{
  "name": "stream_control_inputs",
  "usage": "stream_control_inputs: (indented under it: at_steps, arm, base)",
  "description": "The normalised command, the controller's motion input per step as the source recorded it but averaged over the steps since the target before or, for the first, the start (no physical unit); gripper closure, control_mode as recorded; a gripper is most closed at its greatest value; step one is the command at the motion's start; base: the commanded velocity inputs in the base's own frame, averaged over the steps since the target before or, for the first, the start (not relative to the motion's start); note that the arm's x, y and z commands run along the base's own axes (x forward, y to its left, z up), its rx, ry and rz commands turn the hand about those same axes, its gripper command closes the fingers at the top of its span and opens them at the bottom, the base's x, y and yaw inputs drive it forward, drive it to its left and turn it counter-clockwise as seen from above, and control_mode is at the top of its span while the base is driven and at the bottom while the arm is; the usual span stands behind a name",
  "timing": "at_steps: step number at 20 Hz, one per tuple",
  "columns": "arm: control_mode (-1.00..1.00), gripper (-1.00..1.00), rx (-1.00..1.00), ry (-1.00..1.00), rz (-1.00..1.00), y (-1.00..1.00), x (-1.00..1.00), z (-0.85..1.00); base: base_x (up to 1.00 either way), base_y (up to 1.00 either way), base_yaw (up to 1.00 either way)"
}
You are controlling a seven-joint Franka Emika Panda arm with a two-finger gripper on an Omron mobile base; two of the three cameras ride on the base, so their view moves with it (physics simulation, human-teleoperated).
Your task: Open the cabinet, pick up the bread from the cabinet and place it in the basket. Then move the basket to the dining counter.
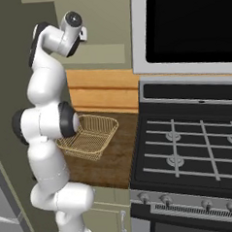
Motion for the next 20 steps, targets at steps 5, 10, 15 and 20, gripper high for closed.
stream_control_inputs:
  at_steps: [5,10,15,20]
  arm:
    - [-1.0,-1.0,0.0,0.01,0.0,0.16,0.16,-0.06]
    - [-1.0,-1.0,0.0,0.0,0.0,0.18,0.17,-0.16]
    - [-1.0,-1.0,-0.01,0.0,0.0,0.14,0.15,-0.2]
    - [-1.0,-1.0,-0.02,-0.01,0.01,0.09,0.17,-0.2]
  base:
    - [0.0,0.0,0.0]
    - [0.0,0.0,0.0]
    - [0.0,0.0,0.0]
    - [0.0,0.0,0.0]
